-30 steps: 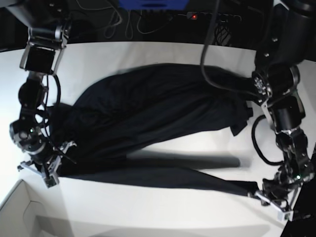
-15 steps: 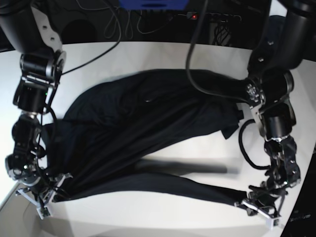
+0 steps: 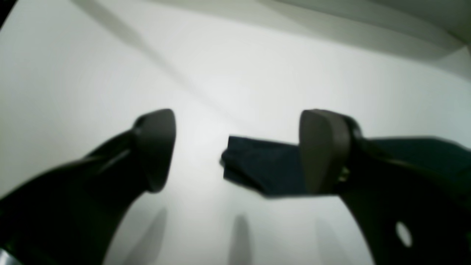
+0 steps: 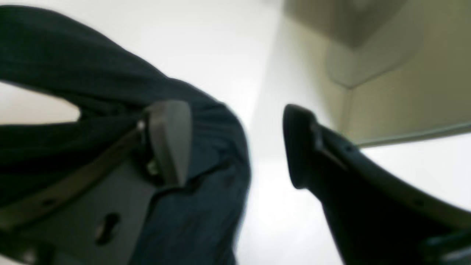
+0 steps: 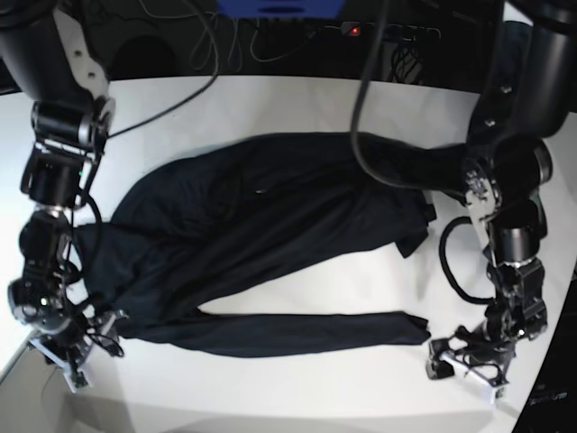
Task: Layout the t-shirt on the table in an organized manner, then fold the t-shirt properly
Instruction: 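Hold the shirt with both grippers and drag it toward the table edge, then release the sleeve with the left gripper and grasp the shirt body, then pull the grasped shirt with the left gripper away from the right gripper, then regrasp the shirt edge with the left gripper and pull it outward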
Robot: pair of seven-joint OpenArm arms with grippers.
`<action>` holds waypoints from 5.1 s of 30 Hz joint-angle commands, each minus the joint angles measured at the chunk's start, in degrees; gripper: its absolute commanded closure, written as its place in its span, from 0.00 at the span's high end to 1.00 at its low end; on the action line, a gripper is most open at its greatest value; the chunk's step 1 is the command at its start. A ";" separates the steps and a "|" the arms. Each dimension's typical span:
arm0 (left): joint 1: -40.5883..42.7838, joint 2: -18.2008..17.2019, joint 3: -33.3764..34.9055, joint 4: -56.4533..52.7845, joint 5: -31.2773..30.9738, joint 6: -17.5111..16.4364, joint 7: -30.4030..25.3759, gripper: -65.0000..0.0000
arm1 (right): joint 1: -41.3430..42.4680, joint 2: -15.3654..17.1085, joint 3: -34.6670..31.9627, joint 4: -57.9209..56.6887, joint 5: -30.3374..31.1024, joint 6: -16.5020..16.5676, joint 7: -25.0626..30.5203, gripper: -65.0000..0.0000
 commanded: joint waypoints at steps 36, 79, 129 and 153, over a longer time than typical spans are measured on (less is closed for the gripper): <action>50.18 16.32 -7.39 64.49 -25.46 0.49 20.70 0.69 | -38.07 -13.44 12.06 38.99 0.49 -0.28 1.00 0.59; 34.18 13.68 -7.39 59.92 -25.90 0.40 21.32 0.01 | -39.12 -13.36 12.06 38.55 0.40 -0.28 1.27 0.59; 19.59 0.23 -8.53 31.43 -26.07 5.85 7.43 0.46 | -50.29 -16.78 2.65 46.29 0.23 -0.11 1.36 0.59; 42.54 8.84 -1.41 44.36 -25.46 6.38 10.33 0.47 | -54.07 -17.05 -3.76 45.94 0.23 -0.11 1.00 0.59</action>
